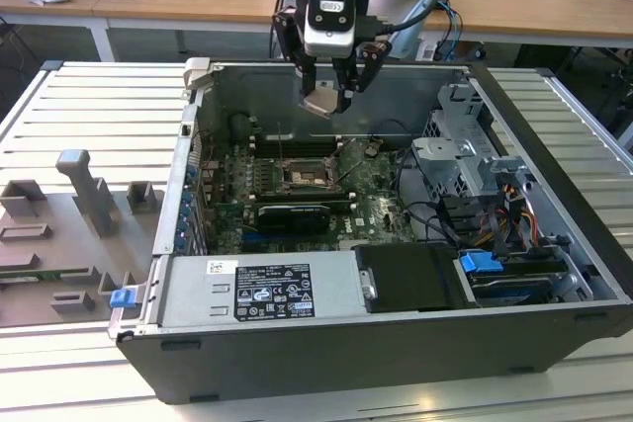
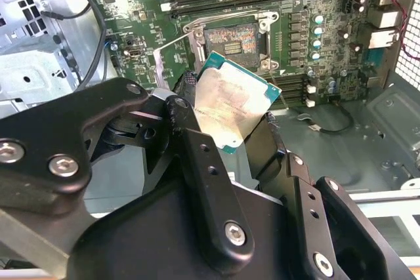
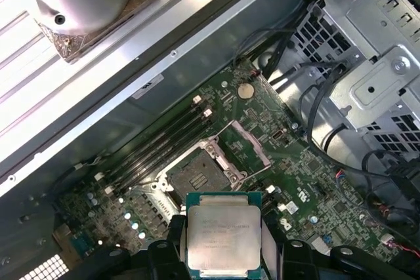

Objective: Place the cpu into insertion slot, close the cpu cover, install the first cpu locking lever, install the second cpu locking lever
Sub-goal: 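Place the cpu into insertion slot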

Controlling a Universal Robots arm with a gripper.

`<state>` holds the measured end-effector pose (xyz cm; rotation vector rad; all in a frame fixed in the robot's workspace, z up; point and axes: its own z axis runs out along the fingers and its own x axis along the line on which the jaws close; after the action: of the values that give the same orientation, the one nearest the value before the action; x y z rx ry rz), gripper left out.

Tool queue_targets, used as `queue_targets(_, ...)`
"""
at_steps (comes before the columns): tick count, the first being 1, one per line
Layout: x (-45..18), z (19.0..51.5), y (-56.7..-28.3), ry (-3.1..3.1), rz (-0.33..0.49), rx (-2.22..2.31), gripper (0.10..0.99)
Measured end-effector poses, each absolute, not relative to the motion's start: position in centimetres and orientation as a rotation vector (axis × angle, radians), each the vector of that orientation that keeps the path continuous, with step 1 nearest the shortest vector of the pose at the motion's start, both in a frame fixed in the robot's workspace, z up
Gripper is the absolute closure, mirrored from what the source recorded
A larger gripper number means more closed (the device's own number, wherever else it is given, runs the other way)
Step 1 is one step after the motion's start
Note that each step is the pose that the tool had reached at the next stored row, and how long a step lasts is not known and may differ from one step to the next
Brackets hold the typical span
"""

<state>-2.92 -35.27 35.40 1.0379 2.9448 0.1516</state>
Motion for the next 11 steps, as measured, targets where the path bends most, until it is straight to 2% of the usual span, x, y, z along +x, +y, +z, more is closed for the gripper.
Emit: queue_targets(11,-2.92,35.0,-35.27,2.935,0.151,1.065,0.545)
